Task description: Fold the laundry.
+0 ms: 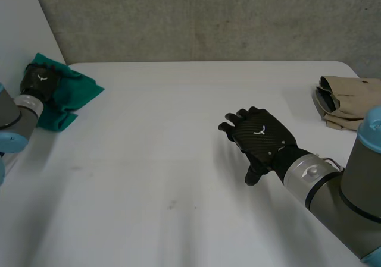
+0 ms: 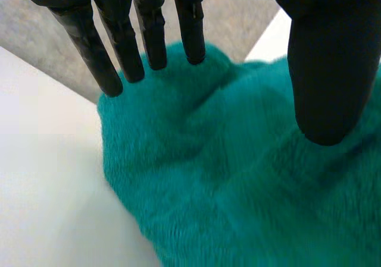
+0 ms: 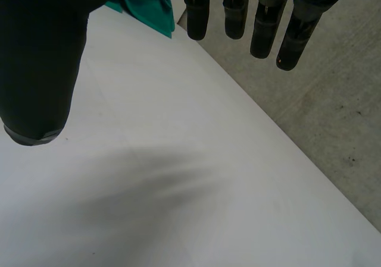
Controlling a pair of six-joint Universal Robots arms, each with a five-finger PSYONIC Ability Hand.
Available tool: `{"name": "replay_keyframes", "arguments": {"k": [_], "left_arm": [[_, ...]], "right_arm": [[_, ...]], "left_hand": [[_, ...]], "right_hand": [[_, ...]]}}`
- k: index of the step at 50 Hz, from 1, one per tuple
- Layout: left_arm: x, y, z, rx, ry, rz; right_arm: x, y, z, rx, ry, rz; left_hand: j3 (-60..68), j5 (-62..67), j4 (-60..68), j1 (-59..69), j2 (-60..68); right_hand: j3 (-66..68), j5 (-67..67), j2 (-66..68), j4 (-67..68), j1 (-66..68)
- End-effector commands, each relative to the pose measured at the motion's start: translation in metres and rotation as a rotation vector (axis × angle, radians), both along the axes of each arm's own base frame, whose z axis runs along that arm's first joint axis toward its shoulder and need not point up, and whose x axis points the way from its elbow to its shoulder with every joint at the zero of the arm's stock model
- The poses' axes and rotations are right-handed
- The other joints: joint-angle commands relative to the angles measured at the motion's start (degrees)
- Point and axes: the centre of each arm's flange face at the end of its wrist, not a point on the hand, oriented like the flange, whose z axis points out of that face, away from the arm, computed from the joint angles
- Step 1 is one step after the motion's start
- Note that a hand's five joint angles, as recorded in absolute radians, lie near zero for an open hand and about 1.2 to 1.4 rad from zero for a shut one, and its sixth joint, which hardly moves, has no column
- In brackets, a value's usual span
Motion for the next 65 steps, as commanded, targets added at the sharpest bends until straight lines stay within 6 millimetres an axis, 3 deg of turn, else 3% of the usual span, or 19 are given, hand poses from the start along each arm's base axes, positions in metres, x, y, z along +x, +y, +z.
{"name": "replay_keyframes", "arguments": {"k": [1, 9, 10, 14, 17, 22, 25, 29, 30, 32, 38, 48, 56, 60, 62, 65], "left_arm": [[0.022, -0.007, -0.025, 0.013, -0.068, 0.059], [0.04, -0.008, -0.034, 0.03, -0.073, 0.106], [0.042, -0.008, -0.034, 0.032, -0.08, 0.108], [0.041, -0.005, -0.029, 0.033, -0.109, 0.114], [0.033, 0.001, -0.009, 0.022, -0.118, 0.096], [0.014, 0.013, 0.043, -0.093, -0.038, 0.045], [0.009, 0.012, 0.052, -0.157, 0.003, 0.02], [0.01, 0.01, 0.039, -0.138, -0.003, 0.004], [0.012, 0.01, 0.031, -0.102, 0.0, 0.003], [0.012, 0.012, 0.021, -0.056, 0.005, -0.002], [0.009, 0.017, -0.005, 0.064, 0.019, -0.038], [0.009, 0.015, -0.017, 0.119, 0.026, -0.044], [0.01, 0.01, -0.026, 0.134, 0.026, -0.042], [0.01, 0.008, -0.029, 0.128, 0.021, -0.039], [0.011, 0.007, -0.029, 0.122, 0.018, -0.029], [0.012, 0.006, -0.022, 0.104, 0.008, -0.003]], "right_arm": [[-0.005, -0.002, -0.002, 0.006, 0.002, -0.014], [-0.008, -0.006, -0.001, 0.005, 0.001, -0.03], [-0.008, -0.006, -0.001, 0.005, 0.001, -0.03], [-0.009, -0.005, 0.002, -0.002, -0.002, -0.03], [-0.009, -0.005, 0.005, -0.012, -0.007, -0.03], [-0.01, -0.004, 0.01, -0.025, -0.014, -0.033], [-0.011, -0.005, 0.012, -0.031, -0.016, -0.039], [-0.013, -0.006, 0.01, -0.026, -0.014, -0.041], [-0.013, -0.006, 0.009, -0.023, -0.013, -0.039], [-0.015, -0.005, 0.007, -0.016, -0.01, -0.044], [-0.018, -0.008, 0.006, -0.014, -0.01, -0.055], [-0.02, -0.011, 0.006, -0.014, -0.01, -0.062], [-0.021, -0.014, 0.007, -0.021, -0.011, -0.07], [-0.023, -0.016, 0.007, -0.024, -0.013, -0.079], [-0.024, -0.017, 0.006, -0.022, -0.012, -0.082], [-0.023, -0.018, 0.006, -0.022, -0.012, -0.082]], "left_hand": [[15.5, 15.4, 15.5, 15.4, 15.5], [42.7, 42.6, 42.8, 42.7, 42.7], [56.6, 56.5, 56.6, 56.5, 56.6], [56.7, 56.6, 56.8, 56.7, 56.7], [56.7, 56.6, 56.8, 56.7, 56.7], [56.7, 56.6, 56.8, 56.7, 56.7], [56.7, 56.6, 56.8, 56.7, 56.7], [30.9, 30.8, 30.9, 30.8, 30.9], [16.0, 15.9, 16.1, 16.0, 16.0], [1.3, 1.2, 1.3, 1.2, 1.3], [-10.7, -10.8, -10.6, -10.7, -10.7], [-10.0, -10.2, -10.0, -10.1, -10.0], [4.9, 4.8, 5.0, 4.9, 4.9], [23.4, 23.3, 23.4, 23.3, 23.4], [51.6, 51.5, 51.6, 51.5, 51.6], [56.7, 56.6, 56.8, 56.7, 56.7]], "right_hand": [[-2.3, -4.1, -2.5, -3.4, -1.5], [-2.3, -4.1, -2.5, -3.4, -1.5], [-2.3, -4.1, -2.5, -3.4, -1.5], [-2.3, -4.1, -2.5, -3.4, -1.5], [-2.3, -4.1, -2.5, -3.4, -1.5], [-2.3, -4.1, -2.5, -3.4, -1.5], [-2.3, -4.1, -2.5, -3.4, -1.5], [-2.3, -4.1, -2.5, -3.4, -1.5], [-2.3, -4.1, -2.5, -3.4, -1.5], [-2.3, -4.1, -2.5, -3.4, -1.5], [-2.3, -4.1, -2.5, -3.4, -1.5], [-2.3, -4.1, -2.5, -3.4, -1.5], [-2.3, -4.1, -2.5, -3.4, -1.5], [-2.3, -4.1, -2.5, -3.4, -1.5], [-2.3, -4.1, -2.5, -3.4, -1.5], [-2.3, -4.1, -2.5, -3.4, -1.5]]}}
